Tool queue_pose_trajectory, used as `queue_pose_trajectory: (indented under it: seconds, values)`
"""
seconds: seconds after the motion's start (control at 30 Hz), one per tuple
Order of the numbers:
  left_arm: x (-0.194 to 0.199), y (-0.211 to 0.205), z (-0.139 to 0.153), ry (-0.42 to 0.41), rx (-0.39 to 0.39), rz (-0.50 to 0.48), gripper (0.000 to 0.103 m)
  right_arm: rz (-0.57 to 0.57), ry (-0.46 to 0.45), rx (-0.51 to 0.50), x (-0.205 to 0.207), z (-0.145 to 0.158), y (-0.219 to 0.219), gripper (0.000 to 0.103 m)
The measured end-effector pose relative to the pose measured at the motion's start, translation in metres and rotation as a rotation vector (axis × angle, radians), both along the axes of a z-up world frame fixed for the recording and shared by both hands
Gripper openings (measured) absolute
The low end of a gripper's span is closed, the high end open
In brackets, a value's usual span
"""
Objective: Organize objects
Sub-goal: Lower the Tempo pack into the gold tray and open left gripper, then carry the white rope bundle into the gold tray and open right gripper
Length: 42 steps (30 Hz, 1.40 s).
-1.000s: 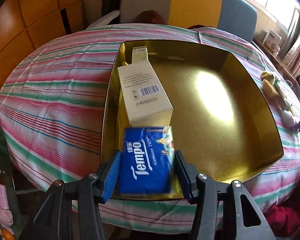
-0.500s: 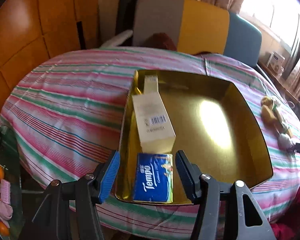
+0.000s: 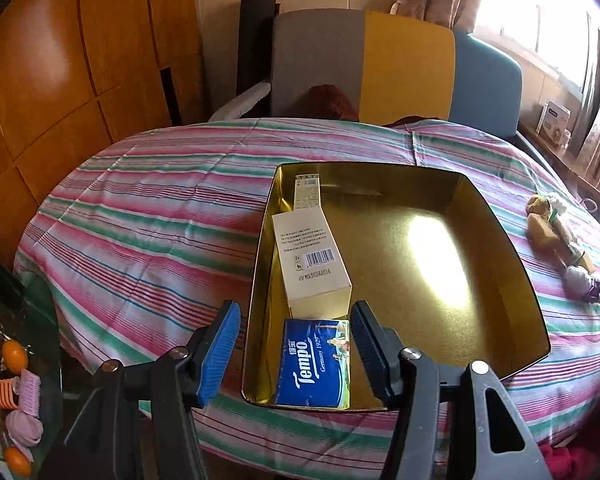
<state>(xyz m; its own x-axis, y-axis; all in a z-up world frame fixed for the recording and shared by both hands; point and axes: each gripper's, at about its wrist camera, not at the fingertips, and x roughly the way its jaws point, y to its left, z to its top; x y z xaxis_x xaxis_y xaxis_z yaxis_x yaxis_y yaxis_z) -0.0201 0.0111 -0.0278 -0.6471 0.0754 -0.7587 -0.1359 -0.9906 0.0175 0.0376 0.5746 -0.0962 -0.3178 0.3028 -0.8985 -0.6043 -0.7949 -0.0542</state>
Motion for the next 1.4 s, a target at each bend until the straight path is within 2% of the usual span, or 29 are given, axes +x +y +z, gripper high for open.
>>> queue_pose_trajectory:
  seconds: [0.27,0.5,0.67,0.9,1.07,1.17,1.3,1.4]
  values:
    - [-0.001,-0.004,-0.005,-0.014,0.011,0.006,0.058,-0.021,0.08,0.039,0.005,0.02,-0.004,0.035]
    - [-0.004,-0.01,-0.007,-0.018,0.027,0.012,0.058,0.012,0.171,0.061,0.003,0.053,-0.026,0.035]
    - [-0.006,-0.017,-0.011,-0.029,0.043,0.03,0.058,0.119,0.241,0.059,-0.012,0.082,-0.072,0.035]
    - [-0.009,-0.035,-0.012,-0.034,0.081,0.07,0.058,0.401,0.337,-0.035,-0.062,0.116,-0.182,0.035]
    - [-0.01,-0.047,-0.014,-0.035,0.077,0.096,0.058,0.614,0.298,-0.19,-0.115,0.102,-0.282,0.035]
    - [-0.011,-0.055,-0.015,-0.037,0.083,0.113,0.058,0.694,0.256,-0.24,-0.147,0.085,-0.332,0.035]
    - [-0.014,-0.067,-0.021,-0.051,0.094,0.136,0.058,0.703,0.184,-0.325,-0.192,0.054,-0.378,0.035]
    - [-0.017,-0.075,-0.025,-0.061,0.102,0.152,0.058,0.651,0.137,-0.363,-0.225,0.033,-0.396,0.036]
